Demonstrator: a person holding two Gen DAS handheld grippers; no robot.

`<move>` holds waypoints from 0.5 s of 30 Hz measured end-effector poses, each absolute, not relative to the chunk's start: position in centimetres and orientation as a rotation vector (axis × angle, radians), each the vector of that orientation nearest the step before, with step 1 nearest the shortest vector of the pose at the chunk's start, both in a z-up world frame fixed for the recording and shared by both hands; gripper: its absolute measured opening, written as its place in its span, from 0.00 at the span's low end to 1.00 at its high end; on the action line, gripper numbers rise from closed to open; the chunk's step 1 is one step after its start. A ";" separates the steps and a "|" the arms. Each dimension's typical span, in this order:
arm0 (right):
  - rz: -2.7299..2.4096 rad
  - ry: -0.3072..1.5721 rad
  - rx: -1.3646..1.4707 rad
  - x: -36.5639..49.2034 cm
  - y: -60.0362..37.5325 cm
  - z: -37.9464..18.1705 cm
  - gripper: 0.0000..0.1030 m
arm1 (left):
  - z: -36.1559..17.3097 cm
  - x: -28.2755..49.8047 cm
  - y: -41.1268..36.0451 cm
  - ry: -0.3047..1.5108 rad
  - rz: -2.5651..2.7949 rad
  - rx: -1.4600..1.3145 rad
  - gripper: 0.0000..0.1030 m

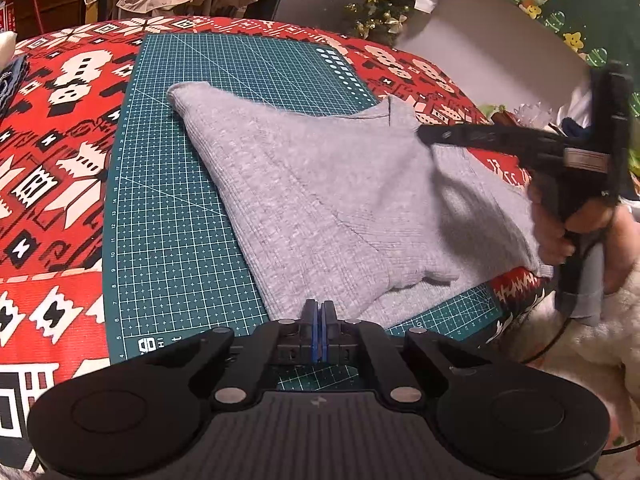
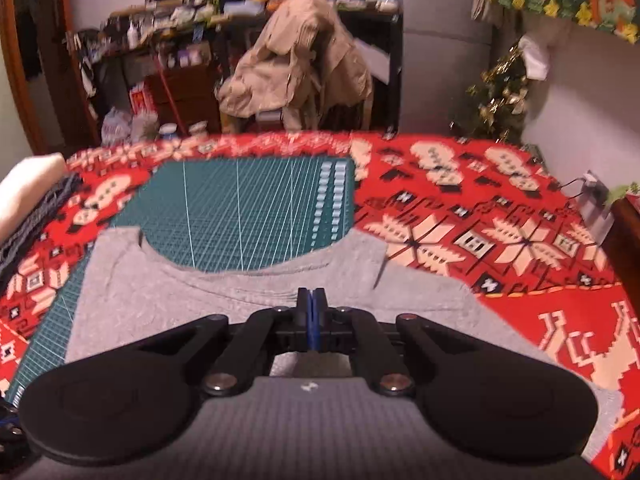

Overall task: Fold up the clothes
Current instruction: 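Open the right gripper and withdraw it from the folded shirt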

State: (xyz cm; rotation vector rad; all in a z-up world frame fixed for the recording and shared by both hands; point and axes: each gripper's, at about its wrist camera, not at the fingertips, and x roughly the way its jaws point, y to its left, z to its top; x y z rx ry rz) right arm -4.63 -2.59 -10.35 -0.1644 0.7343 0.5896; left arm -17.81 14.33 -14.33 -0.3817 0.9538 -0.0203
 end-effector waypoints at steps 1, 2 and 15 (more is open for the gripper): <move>0.591 0.755 -0.175 -4.3 -2.1 -11.0 0.01 | -14.3 -17.8 14.3 0.954 -0.021 -0.381 0.03; 0.592 0.773 -0.192 -4.0 -1.7 -11.7 0.01 | -14.3 -17.8 14.3 0.954 -0.021 -0.381 0.03; 0.620 0.912 0.023 -8.9 -6.5 -10.3 0.18 | -14.4 -17.9 14.7 0.950 -0.026 -0.401 0.03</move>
